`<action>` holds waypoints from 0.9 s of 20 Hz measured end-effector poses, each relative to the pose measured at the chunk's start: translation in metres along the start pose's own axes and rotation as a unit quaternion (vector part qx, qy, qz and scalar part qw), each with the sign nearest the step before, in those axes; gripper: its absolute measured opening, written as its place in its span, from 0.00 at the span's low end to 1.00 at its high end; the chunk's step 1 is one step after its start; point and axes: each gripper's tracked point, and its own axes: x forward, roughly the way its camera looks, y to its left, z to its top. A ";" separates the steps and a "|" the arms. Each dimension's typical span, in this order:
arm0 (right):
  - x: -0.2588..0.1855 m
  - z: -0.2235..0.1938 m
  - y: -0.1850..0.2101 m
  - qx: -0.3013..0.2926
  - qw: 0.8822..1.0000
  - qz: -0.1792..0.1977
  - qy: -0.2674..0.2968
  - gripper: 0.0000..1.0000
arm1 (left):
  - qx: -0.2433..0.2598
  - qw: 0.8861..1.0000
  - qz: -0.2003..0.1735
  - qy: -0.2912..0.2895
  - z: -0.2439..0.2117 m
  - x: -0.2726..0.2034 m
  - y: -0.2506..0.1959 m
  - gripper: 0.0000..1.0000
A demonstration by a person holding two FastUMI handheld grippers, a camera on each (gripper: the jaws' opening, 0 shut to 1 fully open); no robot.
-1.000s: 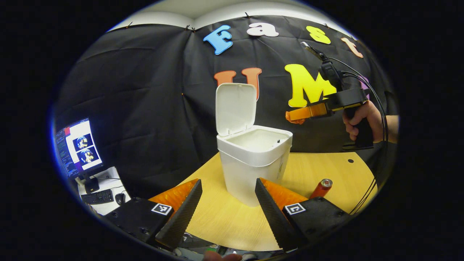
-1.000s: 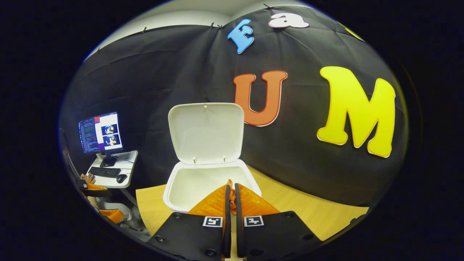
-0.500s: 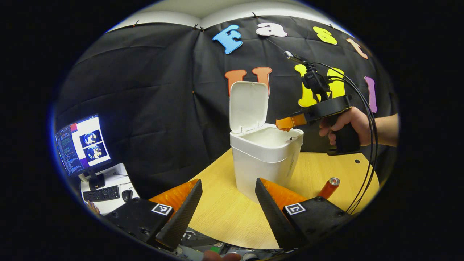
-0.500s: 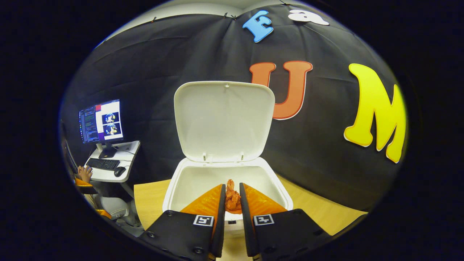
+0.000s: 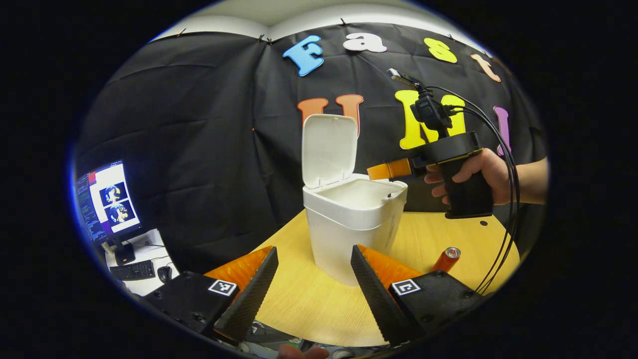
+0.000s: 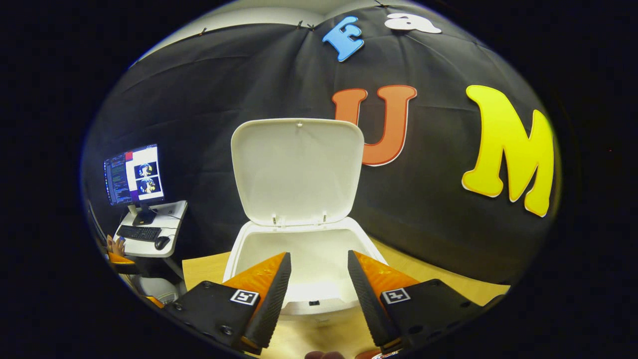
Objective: Press the lid of the desktop garbage bin to open it, pick up the crumpled paper on the desktop and throw it into the bin, then pick up the pop can on the desktop and drop it into the bin, and finally close the garbage bin lid.
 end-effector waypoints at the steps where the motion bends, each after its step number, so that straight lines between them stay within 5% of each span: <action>1: -0.011 0.003 -0.003 0.012 1.000 -0.001 -0.006 0.77 | -0.005 1.000 -0.015 -0.006 0.002 0.004 -0.008 0.97; 7: -0.081 0.012 -0.057 0.042 0.995 -0.073 -0.045 0.91 | -0.007 0.995 -0.100 -0.012 0.003 0.022 -0.061 0.96; 18: -0.224 -0.027 -0.154 0.083 0.969 -0.222 -0.075 0.92 | 0.040 0.967 -0.252 -0.007 -0.012 0.022 -0.186 0.96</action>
